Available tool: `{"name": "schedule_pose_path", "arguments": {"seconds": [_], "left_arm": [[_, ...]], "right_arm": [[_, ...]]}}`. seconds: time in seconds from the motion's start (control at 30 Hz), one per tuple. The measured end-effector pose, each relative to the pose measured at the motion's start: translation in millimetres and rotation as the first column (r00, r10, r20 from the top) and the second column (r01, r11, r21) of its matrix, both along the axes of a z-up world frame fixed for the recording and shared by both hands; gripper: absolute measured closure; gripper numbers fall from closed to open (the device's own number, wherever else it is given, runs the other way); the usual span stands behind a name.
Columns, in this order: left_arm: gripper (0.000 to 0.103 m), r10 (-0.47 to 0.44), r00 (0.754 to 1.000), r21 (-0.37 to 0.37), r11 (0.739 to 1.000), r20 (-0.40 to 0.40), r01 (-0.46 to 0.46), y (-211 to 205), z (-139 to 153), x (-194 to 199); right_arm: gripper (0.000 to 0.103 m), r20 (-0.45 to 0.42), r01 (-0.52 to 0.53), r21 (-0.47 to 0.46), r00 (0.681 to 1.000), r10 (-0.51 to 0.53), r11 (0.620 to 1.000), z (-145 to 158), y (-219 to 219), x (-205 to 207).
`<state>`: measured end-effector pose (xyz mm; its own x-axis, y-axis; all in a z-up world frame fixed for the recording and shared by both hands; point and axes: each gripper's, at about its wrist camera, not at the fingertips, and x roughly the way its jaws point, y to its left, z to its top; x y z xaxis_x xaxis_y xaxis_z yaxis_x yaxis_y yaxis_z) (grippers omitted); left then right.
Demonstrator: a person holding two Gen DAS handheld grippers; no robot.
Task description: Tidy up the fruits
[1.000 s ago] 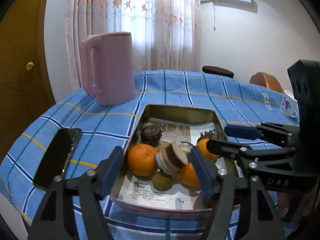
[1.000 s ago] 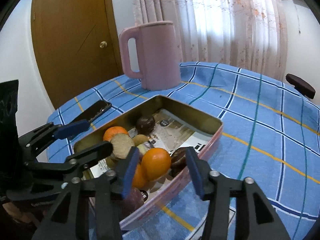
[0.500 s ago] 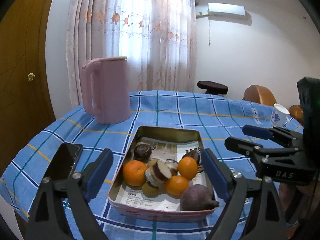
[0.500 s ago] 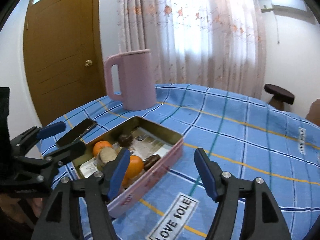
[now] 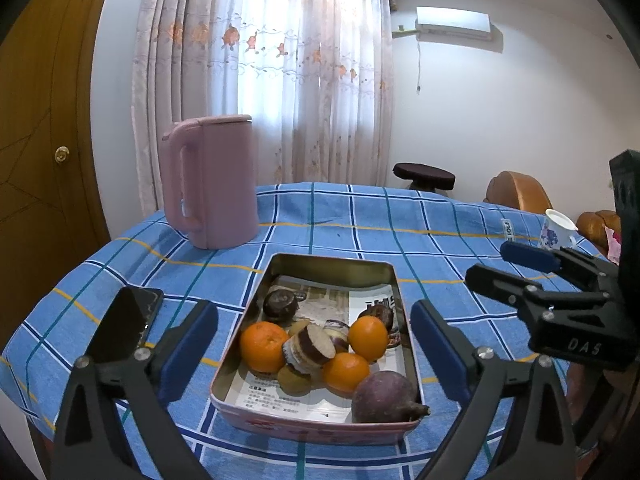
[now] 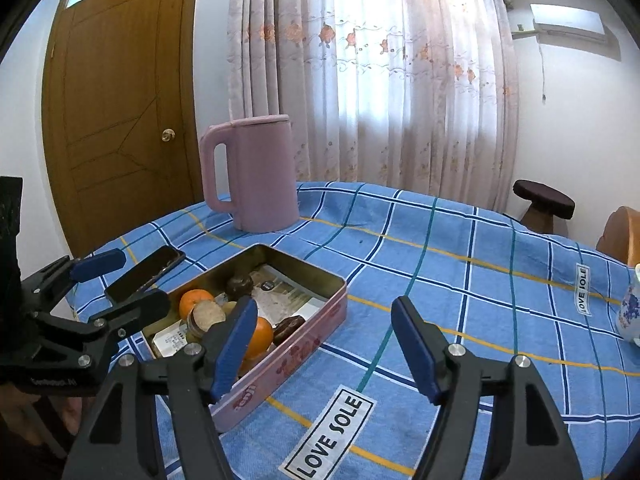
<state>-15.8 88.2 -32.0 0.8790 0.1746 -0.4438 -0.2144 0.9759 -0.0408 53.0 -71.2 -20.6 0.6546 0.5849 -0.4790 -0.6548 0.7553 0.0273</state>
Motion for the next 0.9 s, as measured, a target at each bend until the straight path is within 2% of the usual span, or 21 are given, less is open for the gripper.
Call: {"name": "schedule_pose_path", "arguments": {"seconds": [0.9], "left_arm": [[0.003,-0.004,1.000,0.005,1.000,-0.018,0.004,-1.5,-4.9,1.2]], "right_arm": [[0.030,-0.003,0.003,0.019,1.000,-0.003,1.000,-3.4,-2.7,-4.4]]}}
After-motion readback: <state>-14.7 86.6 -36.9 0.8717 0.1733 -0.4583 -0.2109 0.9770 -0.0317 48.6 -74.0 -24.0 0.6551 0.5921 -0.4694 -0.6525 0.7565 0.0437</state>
